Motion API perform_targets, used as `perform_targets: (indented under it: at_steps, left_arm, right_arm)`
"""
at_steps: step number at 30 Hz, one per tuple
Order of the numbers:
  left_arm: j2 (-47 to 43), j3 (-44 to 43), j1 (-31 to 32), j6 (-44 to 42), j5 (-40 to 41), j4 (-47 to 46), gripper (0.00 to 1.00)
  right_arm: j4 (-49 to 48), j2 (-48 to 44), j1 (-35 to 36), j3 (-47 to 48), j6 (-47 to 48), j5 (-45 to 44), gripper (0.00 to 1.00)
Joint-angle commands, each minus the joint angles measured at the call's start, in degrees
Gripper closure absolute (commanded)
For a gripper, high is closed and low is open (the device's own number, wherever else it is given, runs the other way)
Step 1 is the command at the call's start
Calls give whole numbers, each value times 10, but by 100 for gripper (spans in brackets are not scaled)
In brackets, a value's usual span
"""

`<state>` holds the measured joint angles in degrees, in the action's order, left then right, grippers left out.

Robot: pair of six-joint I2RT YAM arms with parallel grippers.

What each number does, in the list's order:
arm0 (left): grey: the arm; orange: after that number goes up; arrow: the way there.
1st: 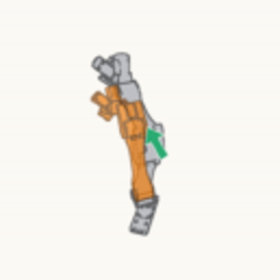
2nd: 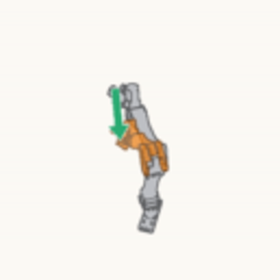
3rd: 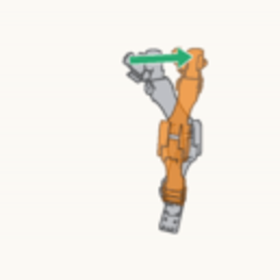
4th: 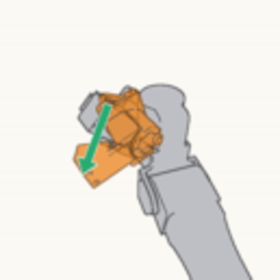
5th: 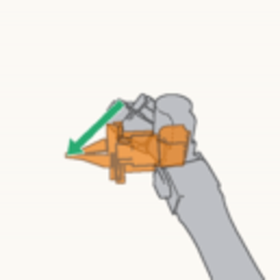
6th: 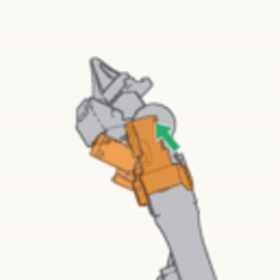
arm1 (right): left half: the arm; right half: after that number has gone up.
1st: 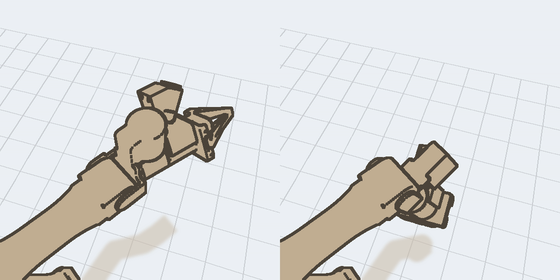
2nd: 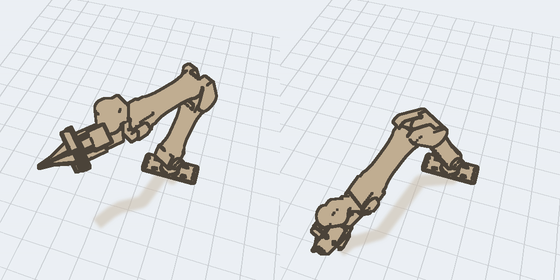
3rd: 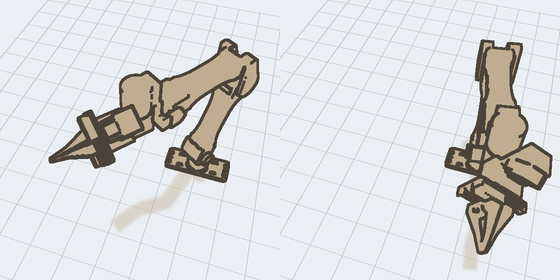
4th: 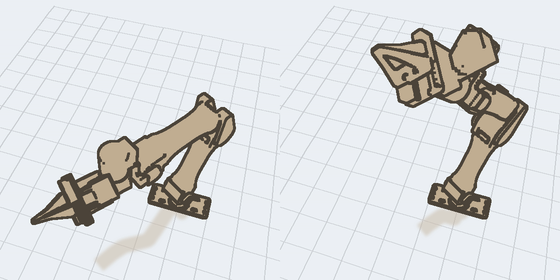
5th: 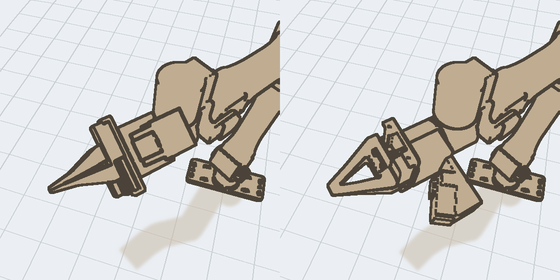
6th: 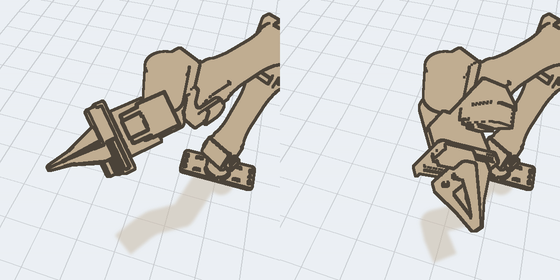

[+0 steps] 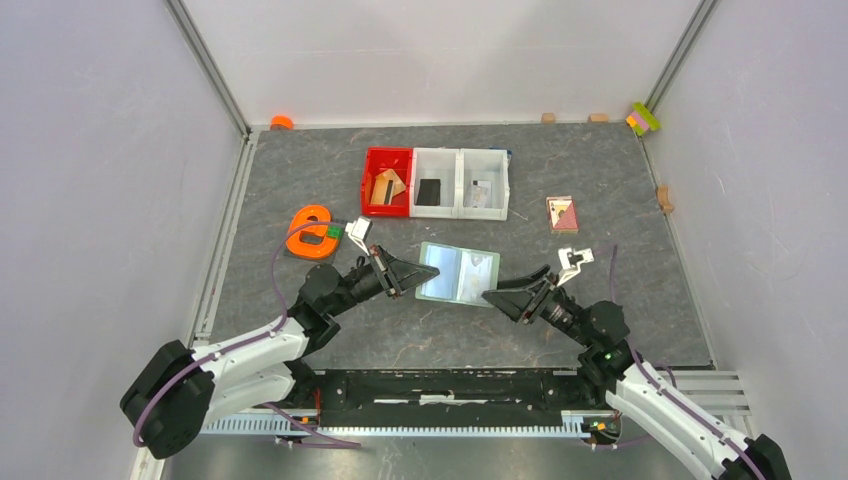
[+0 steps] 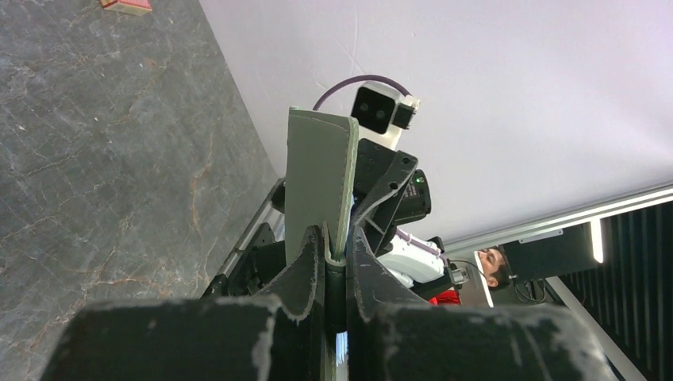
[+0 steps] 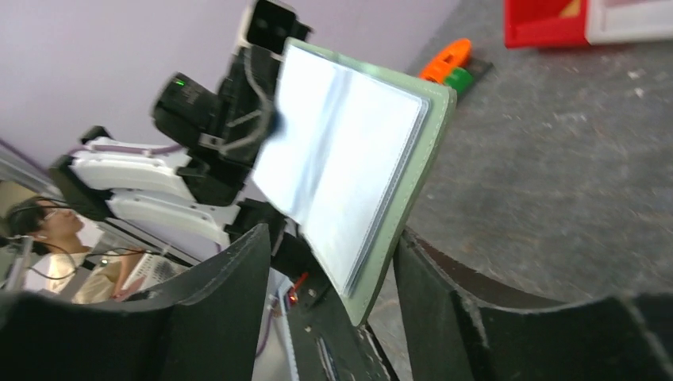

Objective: Take the credit cards out of the card holder
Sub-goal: Remove the credit card from the card holder.

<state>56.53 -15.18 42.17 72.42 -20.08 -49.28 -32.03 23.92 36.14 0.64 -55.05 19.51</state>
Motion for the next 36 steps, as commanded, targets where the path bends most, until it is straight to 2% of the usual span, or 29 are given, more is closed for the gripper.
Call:
perform_targets:
  at_steps: [1, 5, 16, 23, 27, 31, 36]
  left_arm:
    - [6, -19, -3, 19, -16, -51, 98]
    - [15, -19, -2, 22, -22, -64, 98]
    - [30, -23, -2, 29, -37, -95, 98]
    - [54, -30, -1, 39, -53, -125, 98]
    - [73, -39, 3, 43, -64, -140, 98]
    - [83, -45, 9, 42, -67, -141, 98]
    - [93, -51, 15, 40, -73, -141, 98]
  right_arm:
    - [-128, -6, -2, -59, -52, 14, 42]
    - [-146, 7, -1, -62, -61, 15, 54]
    - [-86, 64, -1, -13, -17, 26, 66]
    - [-108, 106, -1, 9, -12, 48, 81]
    - [-151, 141, -1, 23, -18, 77, 83]
    - [-143, 151, -1, 41, -5, 80, 75]
    - [-112, 163, -2, 57, 15, 76, 73]
